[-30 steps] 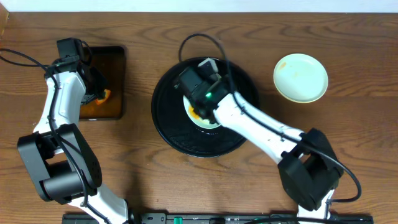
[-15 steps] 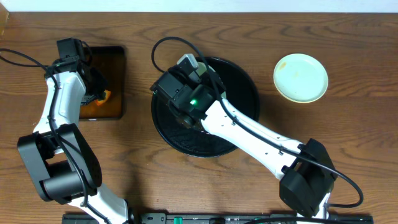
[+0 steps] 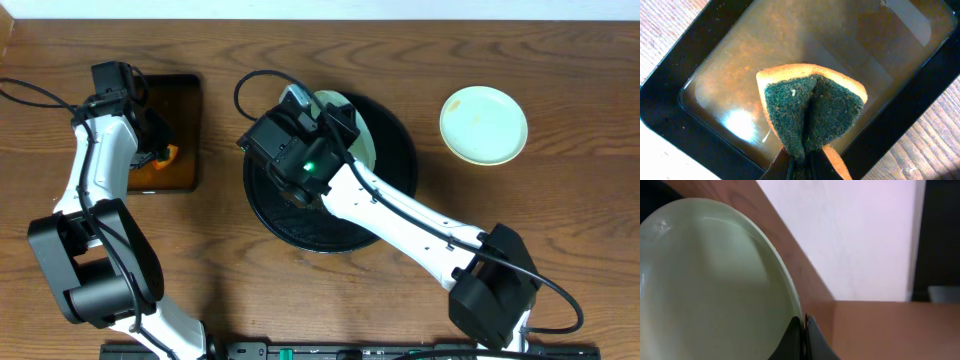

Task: Clean dirty plates on tray and stack at the side
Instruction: 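Lift the second green plate with the right gripper and stack it on the pile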

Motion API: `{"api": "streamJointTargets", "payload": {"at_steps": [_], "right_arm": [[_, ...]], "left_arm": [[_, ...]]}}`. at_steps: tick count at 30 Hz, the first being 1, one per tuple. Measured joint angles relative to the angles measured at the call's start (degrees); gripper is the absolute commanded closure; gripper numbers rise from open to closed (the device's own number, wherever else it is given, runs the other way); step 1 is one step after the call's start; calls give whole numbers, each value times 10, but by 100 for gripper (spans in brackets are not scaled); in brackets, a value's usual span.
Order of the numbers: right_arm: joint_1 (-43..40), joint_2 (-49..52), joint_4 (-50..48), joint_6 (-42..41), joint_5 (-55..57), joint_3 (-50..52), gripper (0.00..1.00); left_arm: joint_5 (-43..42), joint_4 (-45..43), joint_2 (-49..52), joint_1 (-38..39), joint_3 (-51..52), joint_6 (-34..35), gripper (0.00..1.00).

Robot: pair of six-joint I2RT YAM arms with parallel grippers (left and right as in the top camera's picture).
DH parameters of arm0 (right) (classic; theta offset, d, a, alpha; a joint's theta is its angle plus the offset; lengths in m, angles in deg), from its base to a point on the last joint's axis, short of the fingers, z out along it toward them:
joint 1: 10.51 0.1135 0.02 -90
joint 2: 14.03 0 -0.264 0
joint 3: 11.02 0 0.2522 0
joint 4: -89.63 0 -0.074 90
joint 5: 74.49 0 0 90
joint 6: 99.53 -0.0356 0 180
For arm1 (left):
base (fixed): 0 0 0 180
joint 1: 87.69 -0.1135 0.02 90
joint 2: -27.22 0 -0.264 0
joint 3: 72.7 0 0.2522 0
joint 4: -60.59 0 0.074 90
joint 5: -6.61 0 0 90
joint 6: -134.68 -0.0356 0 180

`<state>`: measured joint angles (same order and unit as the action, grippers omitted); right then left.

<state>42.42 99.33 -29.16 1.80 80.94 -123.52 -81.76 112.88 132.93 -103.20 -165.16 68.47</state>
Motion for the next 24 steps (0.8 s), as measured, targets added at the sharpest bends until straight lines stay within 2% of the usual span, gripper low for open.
{"api": "streamJointTargets", "payload": {"at_steps": [8, 12, 18, 24], "right_arm": [[2, 0, -75, 128, 56, 0, 99], [7, 0, -83, 155, 74, 0, 99], [16, 0, -76, 147, 64, 0, 99], [-3, 0, -47, 71, 14, -1, 99]], "left_arm": [[0, 0, 0, 0, 0, 0, 91], [0, 0, 0, 0, 0, 0, 92], [0, 0, 0, 0, 0, 0, 92], [0, 2, 0, 0, 0, 0, 92]]}}
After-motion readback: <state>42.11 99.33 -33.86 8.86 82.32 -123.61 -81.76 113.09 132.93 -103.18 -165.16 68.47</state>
